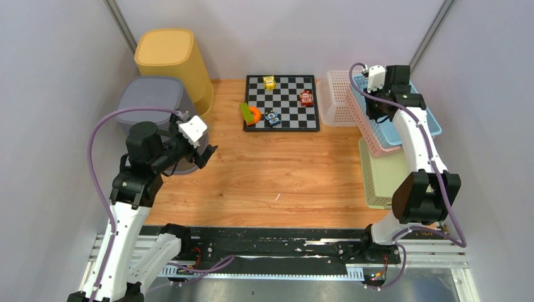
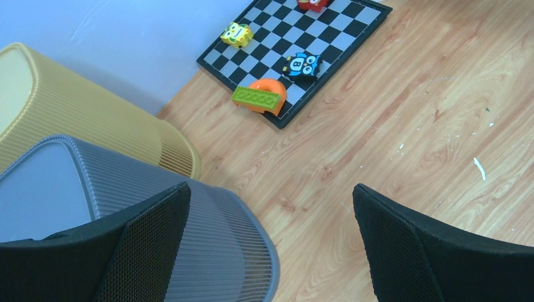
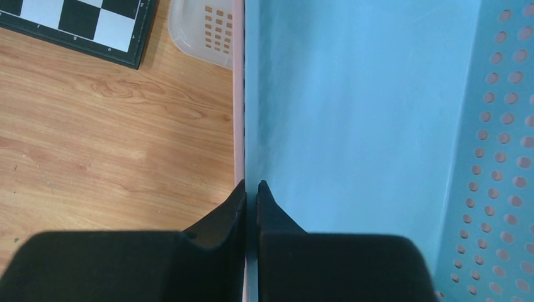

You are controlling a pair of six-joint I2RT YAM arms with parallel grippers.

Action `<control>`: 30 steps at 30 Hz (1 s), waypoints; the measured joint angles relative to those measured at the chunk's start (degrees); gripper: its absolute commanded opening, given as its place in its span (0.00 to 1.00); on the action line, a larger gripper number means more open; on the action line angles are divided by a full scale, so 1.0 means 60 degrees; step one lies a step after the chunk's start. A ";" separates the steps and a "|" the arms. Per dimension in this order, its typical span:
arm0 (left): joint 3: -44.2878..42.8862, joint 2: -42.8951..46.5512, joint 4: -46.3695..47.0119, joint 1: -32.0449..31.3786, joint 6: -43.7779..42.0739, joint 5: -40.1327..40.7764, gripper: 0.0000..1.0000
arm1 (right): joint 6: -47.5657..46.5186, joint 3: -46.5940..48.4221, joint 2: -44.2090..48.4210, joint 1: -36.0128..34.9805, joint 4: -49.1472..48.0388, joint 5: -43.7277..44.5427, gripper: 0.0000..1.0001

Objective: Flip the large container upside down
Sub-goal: Pick up the container from the container.

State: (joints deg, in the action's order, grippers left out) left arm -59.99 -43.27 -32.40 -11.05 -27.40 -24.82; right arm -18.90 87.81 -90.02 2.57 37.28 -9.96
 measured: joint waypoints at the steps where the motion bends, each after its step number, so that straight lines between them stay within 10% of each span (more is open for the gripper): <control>1: 0.0000 0.0000 -0.0004 0.0000 0.0000 -0.0011 1.00 | 0.0000 0.0018 0.0040 0.0000 0.0007 0.0069 0.02; 30: 0.0080 -0.0211 0.0029 0.0000 0.0251 -0.0310 1.00 | 0.0670 0.1752 0.1716 -0.0127 0.0386 -0.1206 0.02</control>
State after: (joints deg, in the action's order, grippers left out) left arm -59.51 -44.53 -32.23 -11.05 -25.89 -26.68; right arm -14.87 98.32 -79.72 1.80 39.59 -17.19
